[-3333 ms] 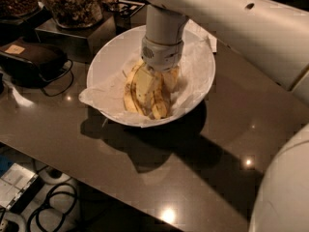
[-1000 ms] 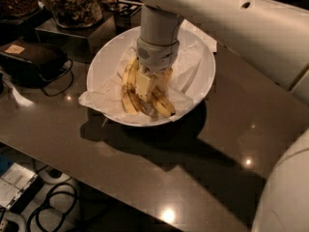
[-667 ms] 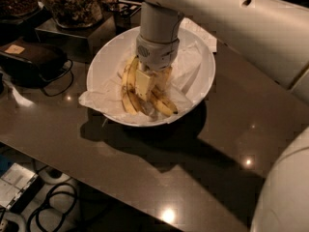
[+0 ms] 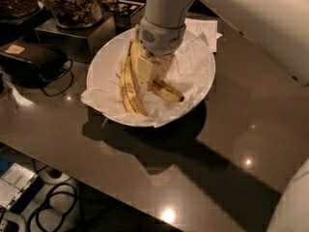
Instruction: Pick banana from white bowl
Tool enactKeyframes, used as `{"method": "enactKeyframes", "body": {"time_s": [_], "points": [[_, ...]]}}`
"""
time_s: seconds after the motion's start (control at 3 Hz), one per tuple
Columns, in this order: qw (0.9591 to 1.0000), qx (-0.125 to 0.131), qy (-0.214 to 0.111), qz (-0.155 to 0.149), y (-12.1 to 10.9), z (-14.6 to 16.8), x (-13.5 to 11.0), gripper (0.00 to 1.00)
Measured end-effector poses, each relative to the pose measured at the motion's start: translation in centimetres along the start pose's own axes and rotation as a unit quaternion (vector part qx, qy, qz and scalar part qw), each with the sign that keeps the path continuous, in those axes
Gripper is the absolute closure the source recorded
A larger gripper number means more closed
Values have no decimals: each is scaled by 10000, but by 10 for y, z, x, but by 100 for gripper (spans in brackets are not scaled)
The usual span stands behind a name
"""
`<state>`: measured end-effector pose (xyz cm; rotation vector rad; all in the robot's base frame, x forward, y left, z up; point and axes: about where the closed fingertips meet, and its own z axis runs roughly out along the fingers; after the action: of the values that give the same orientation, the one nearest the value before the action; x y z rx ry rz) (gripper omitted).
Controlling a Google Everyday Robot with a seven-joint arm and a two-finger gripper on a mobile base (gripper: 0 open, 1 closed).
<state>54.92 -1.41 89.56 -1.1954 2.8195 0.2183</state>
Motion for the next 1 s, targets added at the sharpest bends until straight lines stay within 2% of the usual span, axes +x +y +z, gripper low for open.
{"method": "enactKeyframes", "body": {"time_s": [0.33, 0.67, 1.0], "points": [[9998, -13, -152, -105, 12, -11, -1, 100], [9994, 14, -332, -126, 21, -36, 8, 100], [9994, 14, -334, -128, 21, -36, 8, 100]]}}
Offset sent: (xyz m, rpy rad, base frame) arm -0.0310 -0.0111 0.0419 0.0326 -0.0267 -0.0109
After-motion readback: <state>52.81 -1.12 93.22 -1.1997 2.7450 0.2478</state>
